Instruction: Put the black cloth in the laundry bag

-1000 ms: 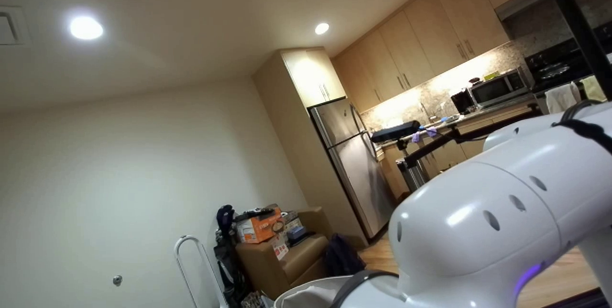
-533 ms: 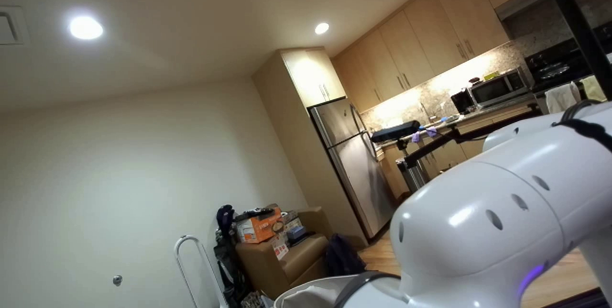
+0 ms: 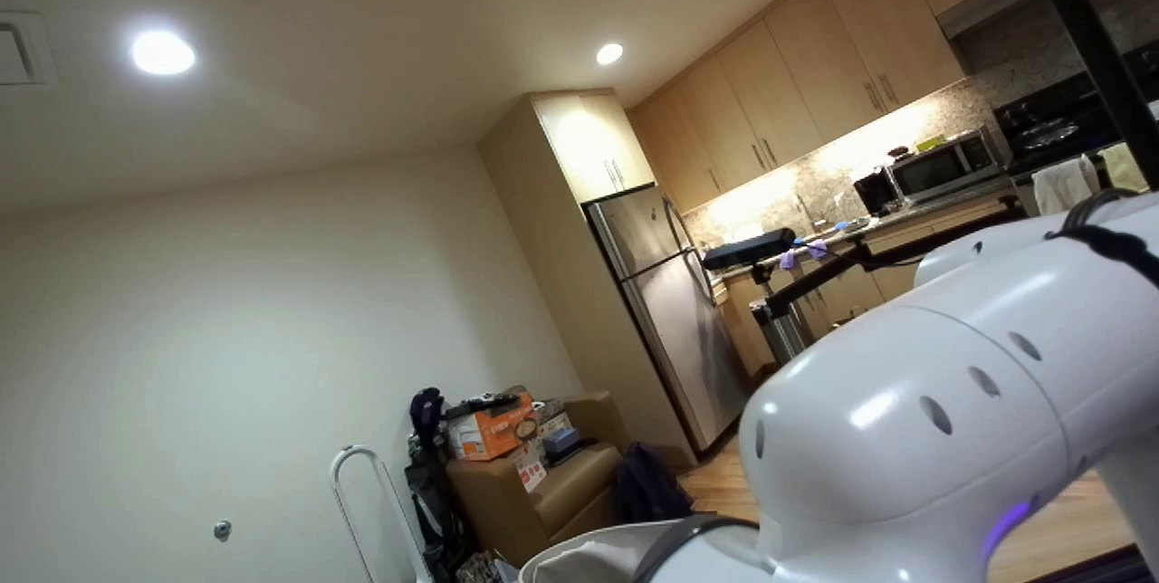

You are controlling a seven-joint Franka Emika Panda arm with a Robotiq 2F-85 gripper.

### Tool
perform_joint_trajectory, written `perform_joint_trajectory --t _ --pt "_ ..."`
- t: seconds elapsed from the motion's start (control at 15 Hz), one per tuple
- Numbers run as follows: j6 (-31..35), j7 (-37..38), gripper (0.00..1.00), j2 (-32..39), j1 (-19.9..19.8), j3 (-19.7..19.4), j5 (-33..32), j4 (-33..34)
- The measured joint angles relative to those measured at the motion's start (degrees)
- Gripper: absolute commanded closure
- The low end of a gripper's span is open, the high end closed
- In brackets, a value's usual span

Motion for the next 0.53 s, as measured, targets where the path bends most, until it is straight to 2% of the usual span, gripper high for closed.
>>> perform_joint_trajectory --t 0.27,0.53 --pt "-2.28 0.41 0.92 -0.27 -0.09 -0.35 0.00 2.97" --pt "-4.89 2.30 0.91 -1.19 -0.22 -3.30 -0.39 6.85"
